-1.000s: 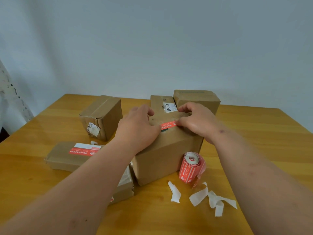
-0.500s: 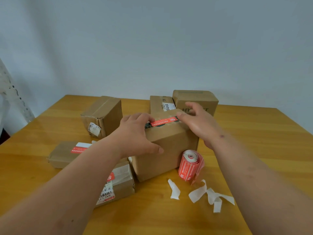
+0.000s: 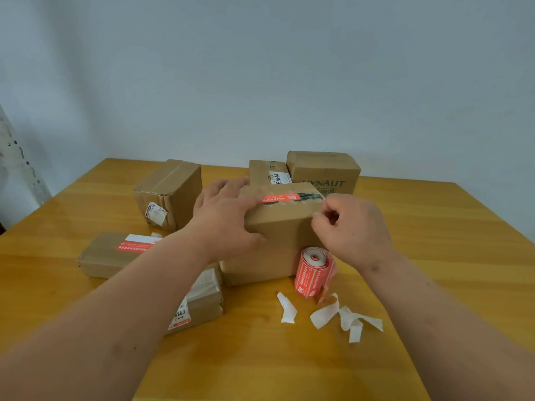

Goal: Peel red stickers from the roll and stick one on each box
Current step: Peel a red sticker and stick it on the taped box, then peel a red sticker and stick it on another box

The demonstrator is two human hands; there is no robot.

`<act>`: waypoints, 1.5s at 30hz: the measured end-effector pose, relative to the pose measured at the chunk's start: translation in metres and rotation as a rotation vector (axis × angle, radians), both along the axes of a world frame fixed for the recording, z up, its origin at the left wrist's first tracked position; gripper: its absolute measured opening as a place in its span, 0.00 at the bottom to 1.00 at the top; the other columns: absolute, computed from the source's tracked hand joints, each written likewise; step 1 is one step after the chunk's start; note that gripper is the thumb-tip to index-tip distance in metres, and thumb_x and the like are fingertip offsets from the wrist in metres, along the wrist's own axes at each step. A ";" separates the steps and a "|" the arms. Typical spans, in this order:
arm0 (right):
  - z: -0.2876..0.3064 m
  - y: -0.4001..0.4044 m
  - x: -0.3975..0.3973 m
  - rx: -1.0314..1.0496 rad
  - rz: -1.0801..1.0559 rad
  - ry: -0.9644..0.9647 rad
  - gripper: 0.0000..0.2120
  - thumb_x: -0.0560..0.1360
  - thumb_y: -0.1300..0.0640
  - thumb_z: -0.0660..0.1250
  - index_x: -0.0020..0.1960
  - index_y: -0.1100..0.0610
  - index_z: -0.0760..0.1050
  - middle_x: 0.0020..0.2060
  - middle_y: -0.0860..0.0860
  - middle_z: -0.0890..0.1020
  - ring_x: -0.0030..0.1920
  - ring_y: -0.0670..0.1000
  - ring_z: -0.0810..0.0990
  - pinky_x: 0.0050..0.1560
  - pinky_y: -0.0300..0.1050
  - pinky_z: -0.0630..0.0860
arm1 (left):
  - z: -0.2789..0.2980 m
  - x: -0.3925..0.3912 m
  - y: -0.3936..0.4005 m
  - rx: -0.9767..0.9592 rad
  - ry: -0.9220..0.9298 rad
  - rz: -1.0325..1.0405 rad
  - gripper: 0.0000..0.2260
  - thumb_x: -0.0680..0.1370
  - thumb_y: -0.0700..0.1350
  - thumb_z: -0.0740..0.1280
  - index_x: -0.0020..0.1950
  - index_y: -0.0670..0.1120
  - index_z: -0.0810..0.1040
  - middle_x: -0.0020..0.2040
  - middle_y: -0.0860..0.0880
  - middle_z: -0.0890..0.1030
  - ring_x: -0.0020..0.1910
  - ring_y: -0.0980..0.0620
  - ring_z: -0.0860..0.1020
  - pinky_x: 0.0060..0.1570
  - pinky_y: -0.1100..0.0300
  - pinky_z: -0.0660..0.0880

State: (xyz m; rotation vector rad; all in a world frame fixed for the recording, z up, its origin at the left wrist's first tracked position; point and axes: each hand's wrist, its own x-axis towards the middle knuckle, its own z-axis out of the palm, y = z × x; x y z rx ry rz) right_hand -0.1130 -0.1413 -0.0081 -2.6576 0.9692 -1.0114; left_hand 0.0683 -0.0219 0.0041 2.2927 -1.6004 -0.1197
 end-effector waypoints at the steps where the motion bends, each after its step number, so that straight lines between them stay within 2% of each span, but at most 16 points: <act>1: 0.001 0.001 -0.005 0.018 0.002 0.012 0.09 0.69 0.56 0.65 0.31 0.56 0.72 0.26 0.48 0.74 0.29 0.49 0.72 0.27 0.43 0.66 | 0.000 -0.006 0.000 -0.015 -0.091 0.015 0.36 0.73 0.55 0.69 0.76 0.64 0.55 0.78 0.55 0.52 0.76 0.47 0.44 0.73 0.42 0.43; 3: 0.003 0.001 -0.014 0.096 0.017 0.054 0.06 0.69 0.59 0.66 0.33 0.55 0.74 0.28 0.47 0.77 0.31 0.48 0.74 0.30 0.44 0.69 | 0.001 -0.021 0.001 -0.105 -0.239 0.006 0.34 0.72 0.53 0.67 0.76 0.64 0.56 0.77 0.54 0.55 0.76 0.47 0.46 0.73 0.43 0.41; 6: 0.008 -0.001 -0.028 0.278 0.057 0.120 0.05 0.67 0.63 0.66 0.36 0.55 0.76 0.31 0.45 0.78 0.34 0.45 0.74 0.32 0.42 0.69 | 0.004 -0.049 0.001 -0.274 -0.360 -0.046 0.25 0.73 0.51 0.65 0.70 0.60 0.67 0.71 0.54 0.63 0.72 0.49 0.53 0.70 0.47 0.44; 10: 0.005 0.001 -0.045 0.417 0.094 0.276 0.07 0.67 0.67 0.66 0.38 0.57 0.78 0.36 0.45 0.78 0.36 0.43 0.73 0.36 0.39 0.70 | -0.003 -0.071 -0.003 -0.325 -0.298 -0.140 0.09 0.77 0.49 0.64 0.57 0.57 0.76 0.60 0.56 0.71 0.64 0.52 0.65 0.63 0.54 0.53; 12: -0.004 0.002 -0.049 0.412 0.102 0.353 0.08 0.67 0.64 0.69 0.40 0.51 0.79 0.41 0.46 0.77 0.39 0.43 0.72 0.40 0.40 0.70 | -0.010 -0.077 -0.005 -0.309 -0.198 -0.167 0.05 0.77 0.49 0.64 0.50 0.57 0.78 0.54 0.58 0.73 0.58 0.54 0.68 0.59 0.57 0.53; 15: -0.020 0.004 -0.051 0.353 0.100 0.426 0.09 0.67 0.58 0.72 0.46 0.47 0.81 0.44 0.45 0.74 0.43 0.45 0.72 0.48 0.44 0.71 | -0.022 -0.084 -0.007 -0.200 -0.082 -0.167 0.06 0.78 0.49 0.63 0.50 0.57 0.79 0.53 0.58 0.73 0.57 0.56 0.69 0.61 0.56 0.55; 18: -0.027 0.007 -0.051 0.301 0.103 0.440 0.08 0.68 0.54 0.73 0.47 0.47 0.81 0.45 0.46 0.72 0.48 0.48 0.72 0.55 0.49 0.69 | -0.032 -0.087 -0.007 -0.154 -0.077 -0.168 0.07 0.79 0.49 0.63 0.52 0.58 0.80 0.54 0.57 0.73 0.57 0.55 0.70 0.60 0.56 0.58; 21: -0.027 0.008 -0.049 0.271 0.102 0.431 0.07 0.71 0.53 0.72 0.49 0.47 0.81 0.47 0.46 0.71 0.54 0.50 0.71 0.57 0.50 0.67 | -0.037 -0.091 -0.004 -0.115 -0.070 -0.189 0.07 0.78 0.51 0.64 0.53 0.57 0.80 0.52 0.57 0.74 0.56 0.54 0.71 0.59 0.56 0.61; 25: -0.021 0.012 -0.046 0.253 0.128 0.440 0.06 0.72 0.53 0.71 0.48 0.46 0.81 0.48 0.45 0.71 0.56 0.51 0.68 0.58 0.49 0.65 | -0.038 -0.099 -0.005 -0.064 -0.088 -0.203 0.09 0.76 0.56 0.65 0.53 0.57 0.80 0.51 0.55 0.74 0.54 0.53 0.71 0.59 0.54 0.64; 27: -0.020 0.015 -0.044 0.253 0.141 0.450 0.05 0.73 0.53 0.70 0.48 0.47 0.81 0.48 0.45 0.71 0.56 0.52 0.68 0.58 0.49 0.65 | -0.039 -0.100 -0.007 -0.044 -0.082 -0.172 0.07 0.77 0.54 0.65 0.51 0.57 0.80 0.49 0.54 0.74 0.53 0.52 0.73 0.58 0.54 0.65; 29: -0.019 0.017 -0.044 0.262 0.143 0.447 0.06 0.72 0.51 0.71 0.49 0.47 0.80 0.49 0.45 0.71 0.57 0.52 0.68 0.60 0.51 0.65 | -0.039 -0.099 -0.008 -0.049 -0.011 -0.145 0.04 0.77 0.51 0.66 0.43 0.57 0.79 0.46 0.55 0.74 0.50 0.52 0.74 0.57 0.54 0.67; 32: -0.018 0.016 -0.047 0.259 0.123 0.440 0.07 0.72 0.48 0.70 0.49 0.46 0.80 0.50 0.47 0.72 0.57 0.52 0.67 0.61 0.52 0.64 | -0.039 -0.093 -0.008 -0.034 0.165 -0.108 0.11 0.76 0.48 0.69 0.34 0.55 0.74 0.38 0.55 0.75 0.41 0.53 0.76 0.45 0.57 0.74; 35: -0.017 0.016 -0.047 0.238 0.121 0.453 0.05 0.73 0.48 0.69 0.49 0.46 0.80 0.50 0.46 0.71 0.57 0.52 0.66 0.59 0.50 0.63 | -0.039 -0.086 -0.006 -0.008 0.308 -0.104 0.05 0.75 0.46 0.70 0.39 0.49 0.80 0.34 0.54 0.77 0.32 0.58 0.73 0.32 0.64 0.70; 38: -0.015 0.020 -0.043 0.210 0.151 0.477 0.04 0.74 0.50 0.68 0.48 0.47 0.80 0.50 0.45 0.71 0.57 0.51 0.65 0.59 0.49 0.62 | -0.040 -0.082 -0.005 0.000 0.302 -0.116 0.01 0.74 0.47 0.70 0.44 0.51 0.79 0.36 0.56 0.77 0.35 0.59 0.74 0.34 0.65 0.72; 41: -0.012 0.023 -0.039 0.187 0.173 0.490 0.04 0.75 0.52 0.68 0.49 0.48 0.80 0.49 0.45 0.70 0.56 0.51 0.64 0.60 0.49 0.62 | -0.039 -0.083 -0.005 -0.002 0.283 -0.121 0.04 0.75 0.48 0.70 0.49 0.53 0.79 0.40 0.56 0.78 0.40 0.56 0.77 0.41 0.59 0.76; 45: -0.007 0.025 -0.037 0.155 0.175 0.514 0.03 0.75 0.51 0.68 0.47 0.47 0.79 0.49 0.45 0.70 0.55 0.51 0.64 0.60 0.50 0.63 | -0.040 -0.082 -0.006 -0.031 0.202 -0.113 0.04 0.75 0.50 0.69 0.46 0.51 0.77 0.40 0.55 0.76 0.41 0.54 0.76 0.41 0.58 0.75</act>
